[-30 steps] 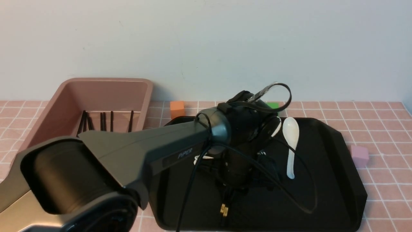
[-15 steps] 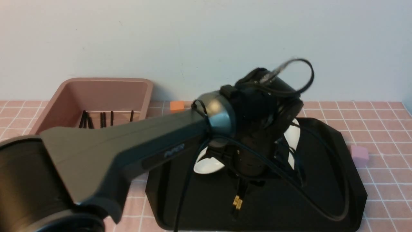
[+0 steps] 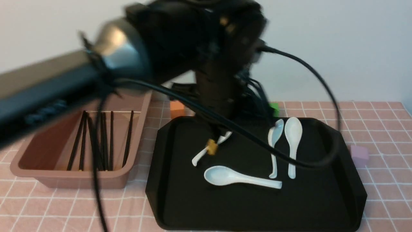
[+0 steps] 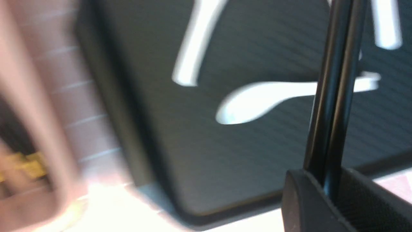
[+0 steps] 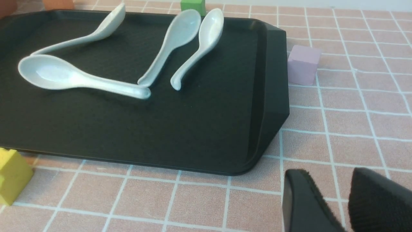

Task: On pink tablecloth take chopsticks from black tray and put them in box.
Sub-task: 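Place the chopsticks into the pink bin with the left gripper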

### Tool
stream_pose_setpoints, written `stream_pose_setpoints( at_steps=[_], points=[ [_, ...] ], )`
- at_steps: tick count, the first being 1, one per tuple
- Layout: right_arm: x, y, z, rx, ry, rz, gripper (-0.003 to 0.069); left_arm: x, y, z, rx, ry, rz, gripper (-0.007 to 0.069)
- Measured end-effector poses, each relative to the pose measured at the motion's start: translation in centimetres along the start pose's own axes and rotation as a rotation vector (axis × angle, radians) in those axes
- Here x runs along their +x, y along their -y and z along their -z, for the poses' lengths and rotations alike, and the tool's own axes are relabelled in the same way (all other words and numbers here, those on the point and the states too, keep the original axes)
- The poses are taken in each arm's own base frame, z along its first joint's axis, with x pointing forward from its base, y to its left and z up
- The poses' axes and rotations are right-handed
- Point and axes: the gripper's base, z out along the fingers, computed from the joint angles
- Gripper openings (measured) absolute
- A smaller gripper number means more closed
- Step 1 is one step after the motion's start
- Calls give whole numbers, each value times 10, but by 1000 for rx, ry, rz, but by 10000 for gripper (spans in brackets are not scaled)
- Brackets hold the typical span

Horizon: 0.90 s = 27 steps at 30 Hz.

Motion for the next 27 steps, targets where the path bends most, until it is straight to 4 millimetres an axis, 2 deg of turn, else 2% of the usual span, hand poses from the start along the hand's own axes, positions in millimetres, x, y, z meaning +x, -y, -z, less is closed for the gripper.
stream_pose_setpoints(
  at_steps=[1, 3, 5, 6, 7, 8, 9, 10, 11, 12, 17, 21, 25, 27],
  points=[
    [0, 0, 0, 0, 0, 0, 240, 2, -9, -1, -17, -10, 13, 114],
    [0, 0, 0, 0, 0, 0, 240, 6, -42, -3, -65, -36, 69, 114],
    [0, 0, 0, 0, 0, 0, 240, 14, -83, -7, -125, -74, 147, 114],
    [0, 0, 0, 0, 0, 0, 240, 14, -90, -7, -136, -77, 164, 114],
    [0, 0, 0, 0, 0, 0, 240, 19, -116, -10, -170, -91, 221, 114],
    [0, 0, 0, 0, 0, 0, 240, 22, -127, -12, -183, -93, 245, 114],
    [0, 0, 0, 0, 0, 0, 240, 23, -150, -15, -203, -82, 303, 114],
    [0, 0, 0, 0, 0, 0, 240, 24, -150, -15, -204, -85, 302, 114],
    [0, 0, 0, 0, 0, 0, 240, 24, -174, -20, -217, -71, 370, 114],
    [0, 0, 0, 0, 0, 0, 240, 23, -184, -24, -217, -66, 401, 114],
    [0, 0, 0, 0, 0, 0, 240, 16, -210, -49, -202, -34, 467, 114],
    [0, 0, 0, 0, 0, 0, 240, 14, -215, -73, -209, -60, 453, 118],
    [0, 0, 0, 0, 0, 0, 240, 15, -216, -85, -218, -83, 430, 176],
    [0, 0, 0, 0, 0, 0, 240, 15, -216, -87, -222, -89, 427, 285]
  ],
)
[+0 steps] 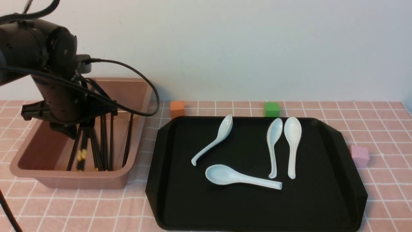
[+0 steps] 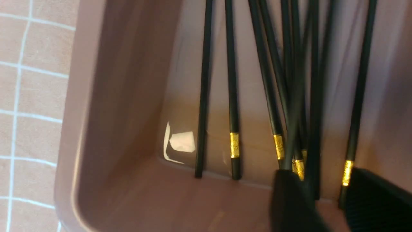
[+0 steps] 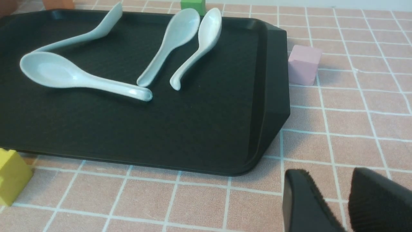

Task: On pink tablecloth take chopsticks from black tray and put them in box.

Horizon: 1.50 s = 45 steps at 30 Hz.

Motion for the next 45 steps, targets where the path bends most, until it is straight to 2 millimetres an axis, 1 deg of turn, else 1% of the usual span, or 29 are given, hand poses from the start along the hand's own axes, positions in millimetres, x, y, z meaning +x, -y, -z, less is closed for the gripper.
stream_pose_setpoints(
  at_steps=[1, 2, 3, 5, 6, 8, 9, 11, 12, 13, 14, 15, 16, 17, 18, 19, 20, 22, 23, 24, 25, 26, 27, 28, 29, 31, 34, 38, 45],
  points=[
    [0, 0, 0, 0, 0, 0, 240, 0, 0, 0, -3, -2, 0, 325],
    [0, 0, 0, 0, 0, 0, 240, 0, 0, 1, -2, -2, 0, 332],
    [0, 0, 0, 0, 0, 0, 240, 1, -2, 5, -10, -8, -4, 387],
    [0, 0, 0, 0, 0, 0, 240, 3, -5, 16, -4, -2, -14, 432],
    [0, 0, 0, 0, 0, 0, 240, 4, -7, 27, 8, 13, -14, 442],
    [0, 0, 0, 0, 0, 0, 240, 6, -10, 50, 48, 54, -1, 438],
    [0, 0, 0, 0, 0, 0, 240, 8, -13, 69, 83, 90, 11, 424],
    [0, 0, 0, 0, 0, 0, 240, 14, -19, 98, 136, 159, 23, 388],
    [0, 0, 0, 0, 0, 0, 240, 24, -27, 127, 192, 240, 32, 334],
    [0, 0, 0, 0, 0, 0, 240, 34, -34, 146, 230, 303, 37, 287],
    [0, 0, 0, 0, 0, 0, 240, 48, -42, 166, 270, 377, 40, 225],
    [0, 0, 0, 0, 0, 0, 240, 47, -42, 166, 274, 382, 41, 225],
    [0, 0, 0, 0, 0, 0, 240, 70, -54, 185, 316, 462, 44, 140],
    [0, 0, 0, 0, 0, 0, 240, 90, -63, 194, 345, 515, 44, 76],
    [0, 0, 0, 0, 0, 0, 240, 107, -70, 198, 367, 554, 42, 27],
    [0, 0, 0, 0, 0, 0, 240, 110, -72, 198, 371, 562, 41, 18],
    [0, 0, 0, 0, 0, 0, 240, 138, -82, 197, 402, 619, 31, -13],
    [0, 0, 0, 0, 0, 0, 240, 172, -93, 192, 442, 708, 27, -13],
    [0, 0, 0, 0, 0, 0, 240, 190, -98, 179, 460, 733, 30, -13],
    [0, 0, 0, 0, 0, 0, 240, 193, -99, 177, 464, 741, 32, -13],
    [0, 0, 0, 0, 0, 0, 240, 213, -105, 170, 501, 818, 44, -13],
    [0, 0, 0, 0, 0, 0, 240, 226, -108, 161, 527, 862, 55, -13],
    [0, 0, 0, 0, 0, 0, 240, 232, -108, 152, 532, 867, 58, -13],
    [0, 0, 0, 0, 0, 0, 240, 250, -113, 138, 570, 947, 75, -13],
    [0, 0, 0, 0, 0, 0, 240, 256, -115, 136, 588, 986, 84, -13],
    [0, 0, 0, 0, 0, 0, 240, 267, -117, 123, 611, 1030, 97, -13],
    [0, 0, 0, 0, 0, 0, 240, 273, -117, 113, 634, 1052, 116, -13],
    [0, 0, 0, 0, 0, 0, 240, 274, -116, 112, 668, 1040, 157, -13],
    [0, 0, 0, 0, 0, 0, 240, 274, -116, 112, 677, 1042, 165, -13]
  ],
)
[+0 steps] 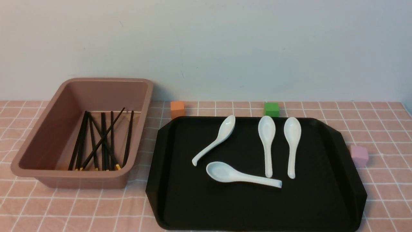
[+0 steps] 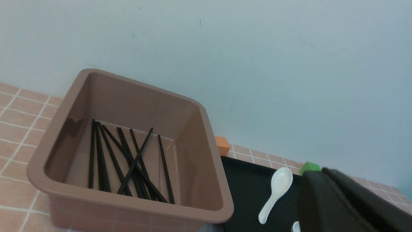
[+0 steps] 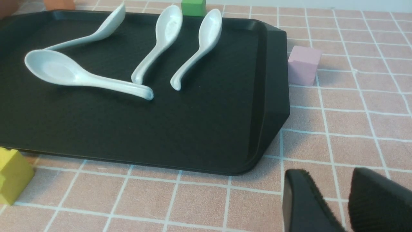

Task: On pink tablecloth take chopsticks from black tray and put them in box.

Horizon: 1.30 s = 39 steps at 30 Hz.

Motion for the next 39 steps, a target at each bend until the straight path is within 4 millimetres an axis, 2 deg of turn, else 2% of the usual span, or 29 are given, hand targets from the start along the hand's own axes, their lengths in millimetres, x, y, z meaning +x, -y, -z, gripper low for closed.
stream_pose_setpoints(
  at_steps=[5, 11, 15, 18, 39],
  points=[
    [0, 0, 0, 0, 0, 0, 240, 3, -2, -1, -8, -3, -33, -13],
    [0, 0, 0, 0, 1, 0, 240, 22, -16, 1, -95, -40, -96, -13],
    [0, 0, 0, 0, 1, 0, 240, 61, -40, 5, -232, -171, -113, -13],
    [0, 0, 0, 0, 1, 0, 240, 81, -51, 5, -282, -258, -102, -13],
    [0, 0, 0, 0, 1, 0, 240, 80, -51, 5, -278, -243, -95, -13]
  ],
)
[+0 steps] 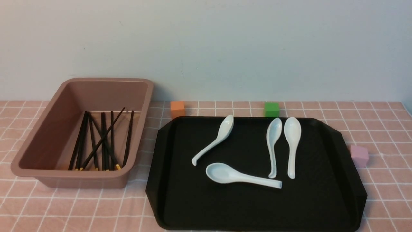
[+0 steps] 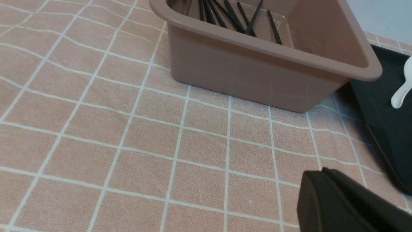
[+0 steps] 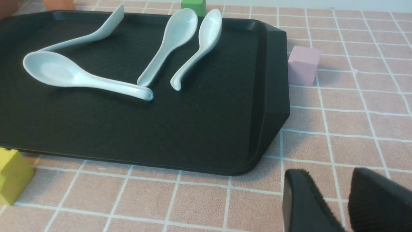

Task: On pink tablecloth take chopsticks from black tray and put them in box.

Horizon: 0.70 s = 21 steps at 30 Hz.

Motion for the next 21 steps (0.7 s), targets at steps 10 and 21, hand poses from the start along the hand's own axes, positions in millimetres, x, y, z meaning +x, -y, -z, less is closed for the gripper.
stream_pose_setpoints(
  at_steps=[10, 21],
  points=[
    [0, 0, 0, 0, 0, 0, 240, 0, 0, 0, 3, -2, 9, -8],
    [0, 0, 0, 0, 0, 0, 240, 1, 0, 0, 3, -3, 9, 2]
  ],
)
